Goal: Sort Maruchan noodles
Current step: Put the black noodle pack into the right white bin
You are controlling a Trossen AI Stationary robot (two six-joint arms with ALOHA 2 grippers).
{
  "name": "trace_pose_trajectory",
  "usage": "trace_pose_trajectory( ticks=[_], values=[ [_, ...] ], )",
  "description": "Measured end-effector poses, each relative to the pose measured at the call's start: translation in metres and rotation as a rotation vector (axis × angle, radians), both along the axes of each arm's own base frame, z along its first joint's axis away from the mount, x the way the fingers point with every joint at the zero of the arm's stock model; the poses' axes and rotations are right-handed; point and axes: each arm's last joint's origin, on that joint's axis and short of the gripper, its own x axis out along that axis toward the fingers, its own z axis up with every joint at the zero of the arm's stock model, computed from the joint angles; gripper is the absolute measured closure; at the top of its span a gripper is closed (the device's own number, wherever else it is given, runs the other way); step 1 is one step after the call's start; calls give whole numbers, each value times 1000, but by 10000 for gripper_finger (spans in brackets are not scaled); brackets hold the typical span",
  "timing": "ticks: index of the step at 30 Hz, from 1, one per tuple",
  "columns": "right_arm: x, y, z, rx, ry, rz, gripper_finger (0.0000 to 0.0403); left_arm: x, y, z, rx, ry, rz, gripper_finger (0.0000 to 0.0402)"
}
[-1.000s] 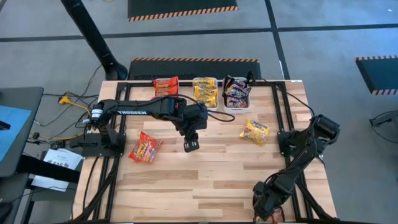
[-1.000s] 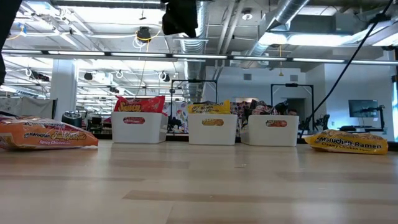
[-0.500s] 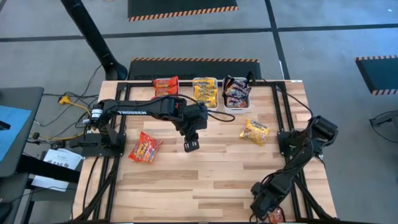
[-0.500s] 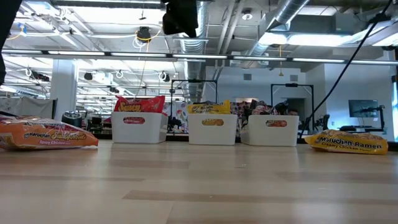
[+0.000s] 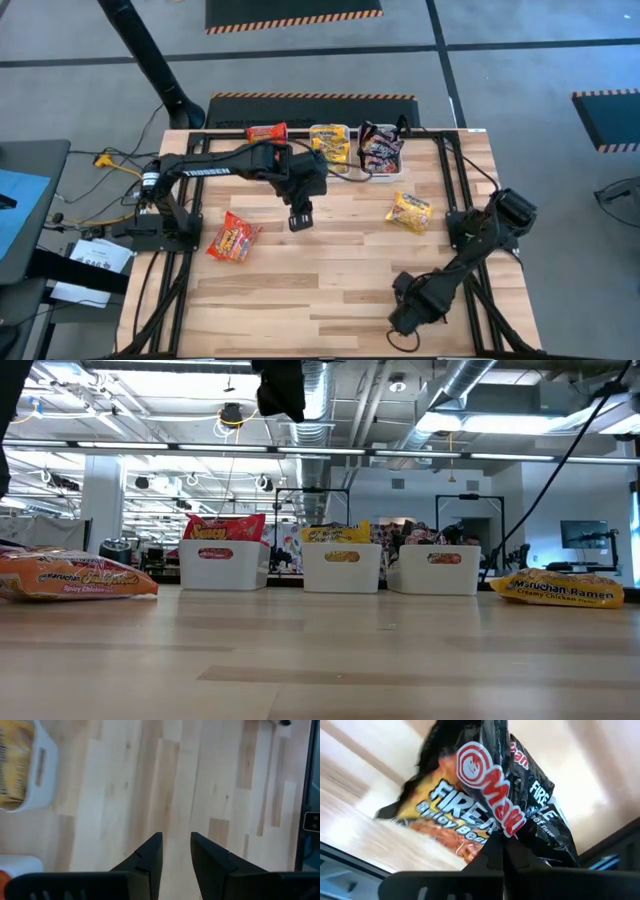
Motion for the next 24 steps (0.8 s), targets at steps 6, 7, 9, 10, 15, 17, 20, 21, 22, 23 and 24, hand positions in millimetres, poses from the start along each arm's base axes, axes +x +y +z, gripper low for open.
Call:
trace_pose_trajectory(
  ticks=[6,7,9,10,15,17,20,21,22,23,24],
  values=[
    [24,-29,24,-60,13,15,402,-21,23,24,45,-76,17,316],
    [29,-35,28,-73,9,20,402,-26,26,29,55,-92,18,316],
    [38,-50,33,-97,11,30,402,-36,33,38,74,-120,24,316],
    [42,-57,36,-107,10,33,402,-41,37,42,84,-134,28,316],
    [63,-98,49,-155,7,36,401,-69,50,66,133,-211,53,316],
    [71,-115,54,-180,-7,28,401,-80,53,74,152,-238,63,316],
    [82,-140,61,-226,-42,7,401,-95,56,85,180,-273,73,316],
    [85,-148,64,-245,-54,0,401,-101,57,89,190,-283,73,316],
    [87,-156,66,-264,-64,-6,401,-106,57,92,199,-290,74,316],
    [90,-164,68,-286,-73,-8,401,-111,57,94,207,-295,73,316],
    [92,-173,70,-308,-79,-13,401,-115,57,96,214,-300,74,316]
  ],
)
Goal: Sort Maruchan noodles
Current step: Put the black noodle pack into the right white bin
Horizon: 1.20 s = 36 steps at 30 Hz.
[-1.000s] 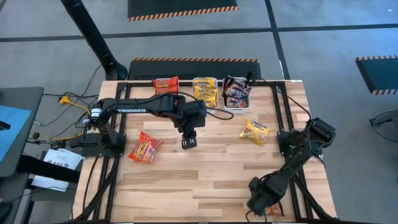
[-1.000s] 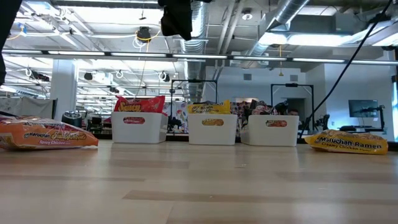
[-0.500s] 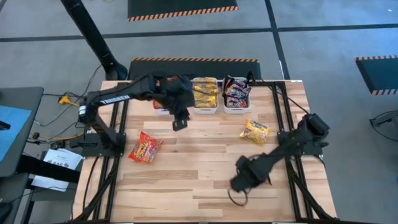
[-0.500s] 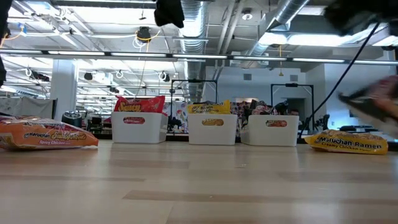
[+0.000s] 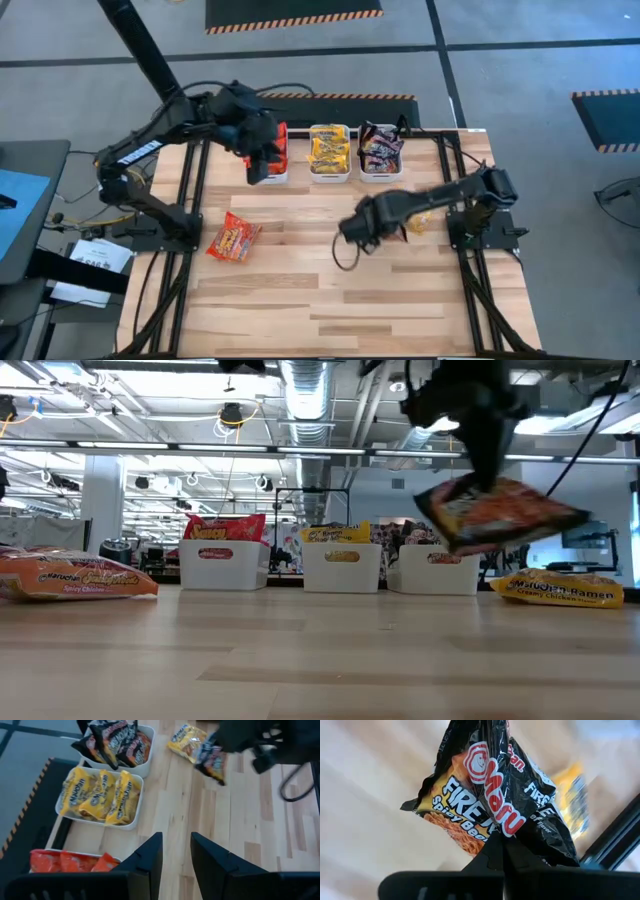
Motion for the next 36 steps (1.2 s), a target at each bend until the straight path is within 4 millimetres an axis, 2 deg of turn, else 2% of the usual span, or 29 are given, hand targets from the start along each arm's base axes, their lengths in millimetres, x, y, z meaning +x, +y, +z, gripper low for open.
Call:
trace_pose_trajectory(
  ticks=[6,10,19,26,30,36],
  values=[
    [6,-51,7,-153,-7,-29,400,-18,-2,10,13,-28,15,316],
    [5,-80,11,-266,10,-43,400,-22,-4,12,16,-36,15,316],
    [-2,-129,14,-409,94,-28,399,-24,-4,11,26,-13,36,316],
    [0,-153,14,-420,69,-9,399,-24,-4,11,31,-12,40,316],
    [4,-160,12,-425,49,17,399,-24,-3,11,39,-10,39,316],
    [-2,-163,-2,-361,96,32,399,-24,-3,11,40,-10,41,316]
  ],
)
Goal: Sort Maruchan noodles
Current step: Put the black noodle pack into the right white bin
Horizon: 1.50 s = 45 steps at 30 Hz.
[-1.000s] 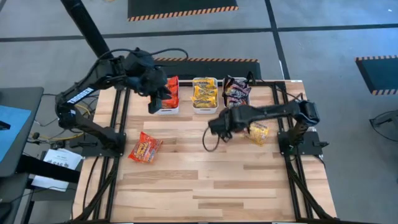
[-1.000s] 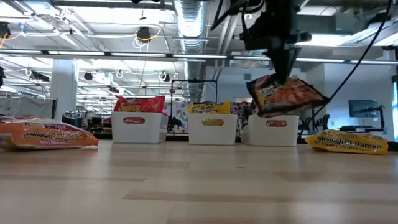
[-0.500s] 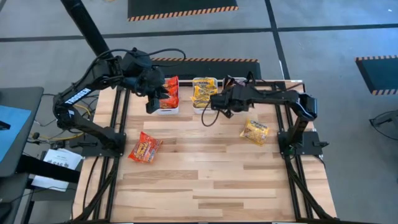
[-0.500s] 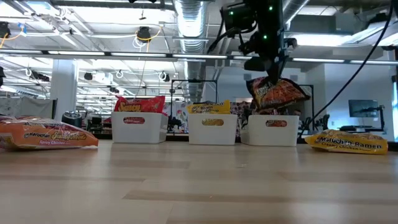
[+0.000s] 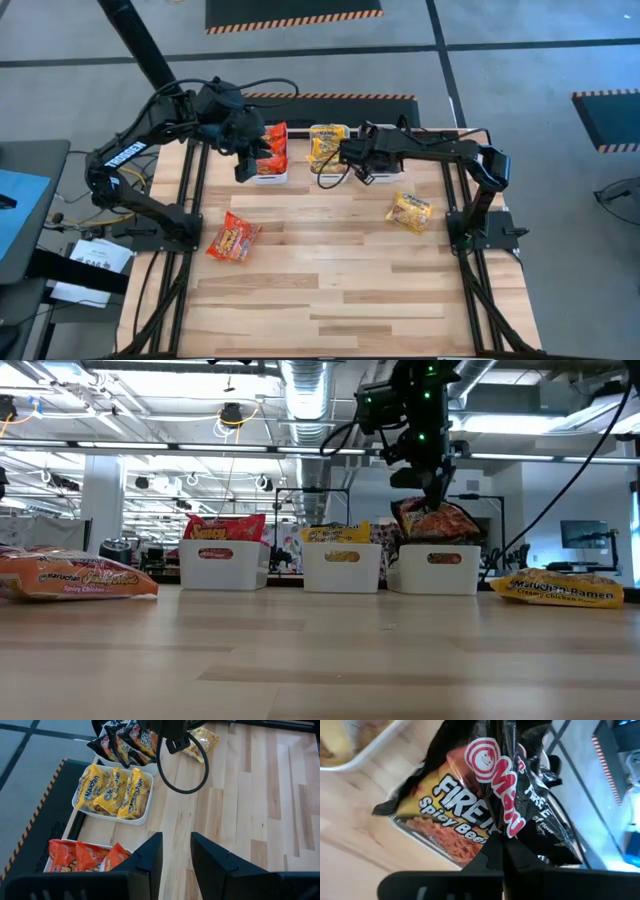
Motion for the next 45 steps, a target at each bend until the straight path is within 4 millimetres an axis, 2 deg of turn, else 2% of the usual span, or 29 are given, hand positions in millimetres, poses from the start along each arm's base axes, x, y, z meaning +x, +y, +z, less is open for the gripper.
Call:
trace_pose_trajectory(
  ticks=[11,23,27,33,38,42,45],
  values=[
    [3,0,-1,1,-17,24,390,0,0,0,6,1,-5,316],
    [1,-3,-2,54,-21,13,304,0,0,0,7,1,-6,316],
    [-3,-1,-1,69,20,9,288,0,0,0,7,2,-6,316],
    [-6,0,15,80,38,-12,280,0,0,0,7,1,-6,316],
    [-5,2,28,238,-32,-32,280,0,0,0,7,1,-6,316],
    [-4,5,27,407,-111,-73,280,0,0,0,7,1,-6,316],
    [-2,4,26,425,-131,-62,280,0,0,0,14,3,-13,316]
  ],
)
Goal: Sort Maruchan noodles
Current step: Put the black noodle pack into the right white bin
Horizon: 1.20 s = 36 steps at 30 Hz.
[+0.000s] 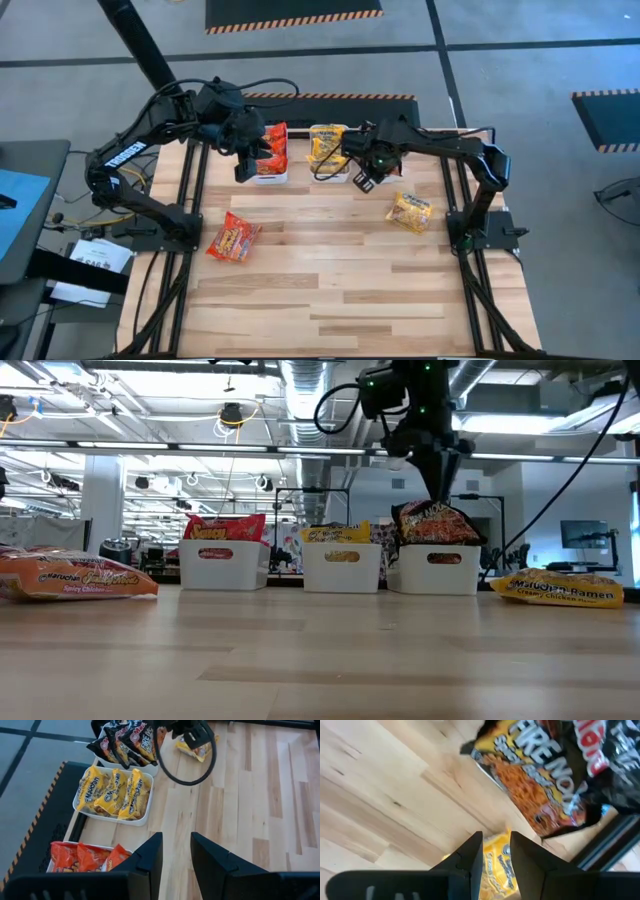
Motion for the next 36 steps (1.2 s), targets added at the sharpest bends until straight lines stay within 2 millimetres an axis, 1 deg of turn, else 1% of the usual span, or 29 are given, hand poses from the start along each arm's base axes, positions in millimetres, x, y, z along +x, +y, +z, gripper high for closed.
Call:
trace_pose_trajectory(
  ticks=[6,10,20,25,33,36],
  values=[
    [1,-18,-11,49,15,-7,280,0,0,0,7,-1,-6,316],
    [1,-31,-23,75,61,-12,280,0,0,0,8,-1,-6,316],
    [3,-55,-50,133,135,14,280,0,0,0,8,0,-4,316],
    [3,-67,-62,102,180,18,281,-1,4,0,10,2,15,316],
    [-4,-85,-63,80,160,1,286,-4,11,0,9,3,49,316],
    [-5,-88,-64,123,129,-14,287,-5,14,0,9,3,60,316]
  ],
)
